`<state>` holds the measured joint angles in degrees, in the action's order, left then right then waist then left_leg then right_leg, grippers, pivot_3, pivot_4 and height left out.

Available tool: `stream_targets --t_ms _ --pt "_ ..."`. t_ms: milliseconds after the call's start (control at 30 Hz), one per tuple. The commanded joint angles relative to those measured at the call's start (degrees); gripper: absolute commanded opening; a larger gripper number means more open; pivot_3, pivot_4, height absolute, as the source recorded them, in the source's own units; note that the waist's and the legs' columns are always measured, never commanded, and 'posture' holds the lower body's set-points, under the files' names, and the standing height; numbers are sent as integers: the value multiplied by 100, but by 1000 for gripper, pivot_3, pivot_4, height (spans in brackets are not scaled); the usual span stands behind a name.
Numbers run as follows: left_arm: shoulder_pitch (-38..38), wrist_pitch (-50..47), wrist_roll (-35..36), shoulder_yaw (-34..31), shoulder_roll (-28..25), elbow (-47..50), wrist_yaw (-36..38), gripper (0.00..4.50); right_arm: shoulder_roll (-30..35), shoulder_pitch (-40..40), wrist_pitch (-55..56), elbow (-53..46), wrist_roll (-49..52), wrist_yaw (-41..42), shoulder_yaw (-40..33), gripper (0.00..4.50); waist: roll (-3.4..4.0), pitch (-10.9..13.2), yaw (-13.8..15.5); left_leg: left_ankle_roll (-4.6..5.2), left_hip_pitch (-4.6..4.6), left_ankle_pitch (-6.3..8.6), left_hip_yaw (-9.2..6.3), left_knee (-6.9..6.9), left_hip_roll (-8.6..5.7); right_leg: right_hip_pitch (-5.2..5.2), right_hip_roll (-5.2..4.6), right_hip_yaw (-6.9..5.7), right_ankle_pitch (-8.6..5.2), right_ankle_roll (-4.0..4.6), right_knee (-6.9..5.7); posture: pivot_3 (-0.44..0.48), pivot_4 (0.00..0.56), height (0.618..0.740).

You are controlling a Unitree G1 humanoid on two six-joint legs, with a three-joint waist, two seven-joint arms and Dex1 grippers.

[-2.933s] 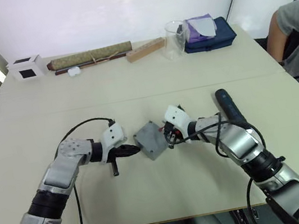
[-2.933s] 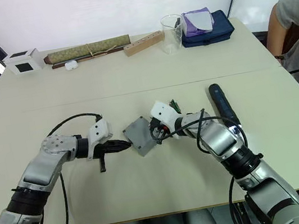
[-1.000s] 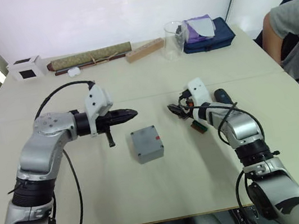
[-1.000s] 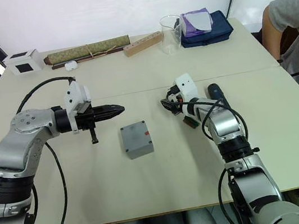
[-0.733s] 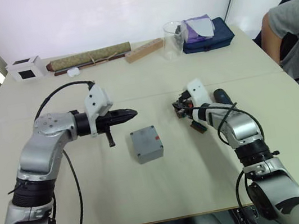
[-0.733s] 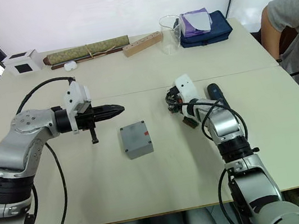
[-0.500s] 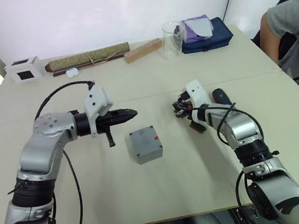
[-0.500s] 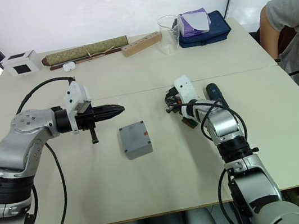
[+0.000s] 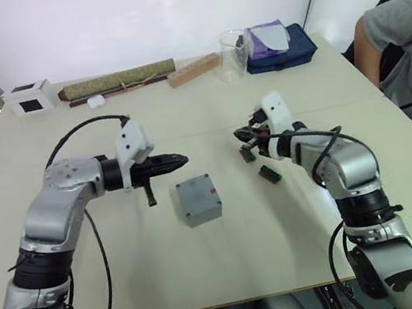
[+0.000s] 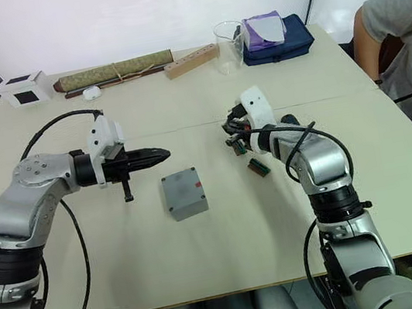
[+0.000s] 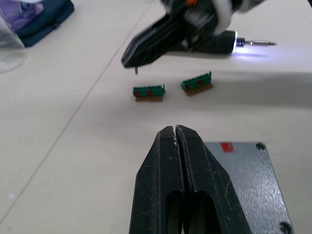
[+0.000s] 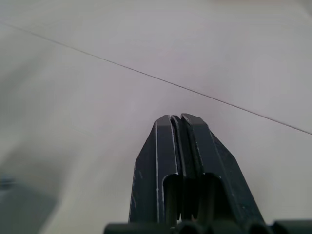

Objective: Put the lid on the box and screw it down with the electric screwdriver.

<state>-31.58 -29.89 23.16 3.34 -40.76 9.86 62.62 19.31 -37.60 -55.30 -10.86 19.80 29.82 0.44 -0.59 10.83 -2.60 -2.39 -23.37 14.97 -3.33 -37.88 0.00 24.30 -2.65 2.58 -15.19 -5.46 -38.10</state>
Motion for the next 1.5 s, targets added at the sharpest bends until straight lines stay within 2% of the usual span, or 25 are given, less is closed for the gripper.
stream_targets --t_ms 33,200,333,1133,1200,1233,1467,1500 --pt "55 75 72 -148 -202 160 131 0 -134 10 -586 -1032 574 75 155 53 0 0 6 0 0 0 0 0 0 0 0 0 0 0 0 0 150 736" --pt "144 129 50 -167 -316 122 166 0 -204 161 -703 -1290 581 -50 619 53 -1 0 19 0 0 0 2 -1 -2 -2 -6 0 0 0 1 0 150 736" --pt "204 171 40 -201 -395 105 187 0 -109 287 -368 -1093 299 -42 1126 53 -1 0 8 0 -1 0 1 0 -2 -1 -4 -1 0 0 1 0 150 736" --pt "305 129 68 -141 -322 293 -21 0 34 548 98 -617 -118 81 1653 53 -1 -1 10 0 -1 0 3 0 -2 -1 -4 0 0 0 1 0 150 736" --pt "302 118 70 -136 -314 301 -33 0 33 560 115 -604 -125 89 1653 712 -1 -1 10 0 0 0 2 0 -2 -1 -4 -1 0 0 1 0 150 736" --pt "301 114 72 -134 -311 306 -38 0 33 551 106 -612 -114 94 1634 852 -1 -1 10 0 0 0 1 0 -2 -1 -3 -1 0 0 1 0 150 736" --pt "192 96 110 -59 -192 313 -45 0 203 276 -157 -882 79 144 1149 3556 -1 -1 10 0 -1 0 1 0 -2 -1 -3 -1 0 0 1 0 150 736" --pt "158 103 123 -38 -148 316 -34 0 273 194 -301 -983 108 91 1007 3692 -1 -1 11 0 -1 0 2 0 -2 -1 -3 -1 0 0 1 0 150 736"
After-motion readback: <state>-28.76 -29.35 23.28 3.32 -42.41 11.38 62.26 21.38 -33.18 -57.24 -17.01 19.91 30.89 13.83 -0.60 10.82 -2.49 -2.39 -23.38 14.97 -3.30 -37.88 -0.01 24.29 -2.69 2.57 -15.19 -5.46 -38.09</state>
